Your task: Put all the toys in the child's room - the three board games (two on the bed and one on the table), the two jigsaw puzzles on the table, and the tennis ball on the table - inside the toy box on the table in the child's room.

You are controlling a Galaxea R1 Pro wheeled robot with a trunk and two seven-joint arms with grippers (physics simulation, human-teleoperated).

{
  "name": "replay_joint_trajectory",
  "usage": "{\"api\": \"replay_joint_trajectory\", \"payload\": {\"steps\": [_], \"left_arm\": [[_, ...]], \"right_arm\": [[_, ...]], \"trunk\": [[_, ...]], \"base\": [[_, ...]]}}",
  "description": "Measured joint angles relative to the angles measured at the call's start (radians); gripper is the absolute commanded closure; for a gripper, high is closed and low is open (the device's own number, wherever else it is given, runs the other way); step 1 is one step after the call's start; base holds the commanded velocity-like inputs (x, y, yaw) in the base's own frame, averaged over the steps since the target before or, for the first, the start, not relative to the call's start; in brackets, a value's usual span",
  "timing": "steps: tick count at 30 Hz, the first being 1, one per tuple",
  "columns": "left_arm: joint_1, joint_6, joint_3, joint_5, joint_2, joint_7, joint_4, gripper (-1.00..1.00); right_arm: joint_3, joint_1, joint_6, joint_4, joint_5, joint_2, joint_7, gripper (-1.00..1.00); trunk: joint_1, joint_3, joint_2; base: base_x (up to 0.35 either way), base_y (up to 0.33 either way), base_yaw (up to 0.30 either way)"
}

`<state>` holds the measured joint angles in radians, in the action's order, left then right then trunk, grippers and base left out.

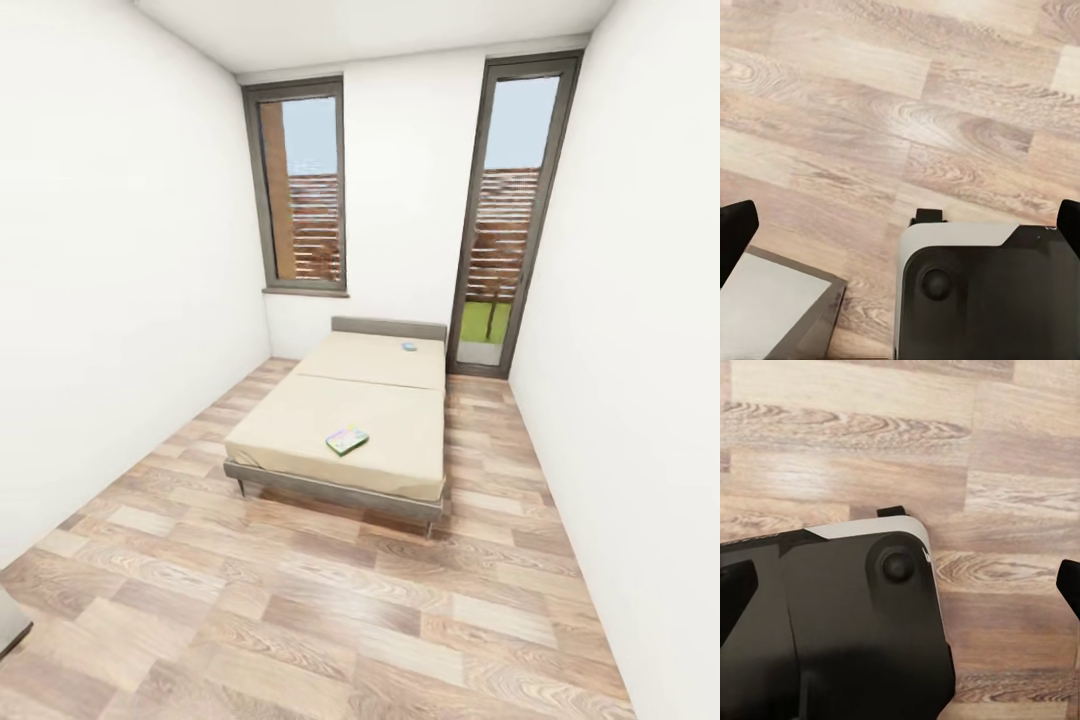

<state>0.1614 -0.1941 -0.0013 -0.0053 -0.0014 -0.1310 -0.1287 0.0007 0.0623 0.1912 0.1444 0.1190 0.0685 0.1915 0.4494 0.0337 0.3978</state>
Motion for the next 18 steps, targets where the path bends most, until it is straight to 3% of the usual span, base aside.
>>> {"api": "replay_joint_trajectory", "payload": {"steps": [18], "left_arm": [[0.0,0.0,-0.005,-0.002,0.001,0.0,0.0,-1.0]], "right_arm": [[0.0,0.0,0.0,-0.001,0.0,0.0,0.001,-1.0]], "trunk": [[0.0,0.003,0.0]], "base": [[0.001,-0.016,0.28]]}}
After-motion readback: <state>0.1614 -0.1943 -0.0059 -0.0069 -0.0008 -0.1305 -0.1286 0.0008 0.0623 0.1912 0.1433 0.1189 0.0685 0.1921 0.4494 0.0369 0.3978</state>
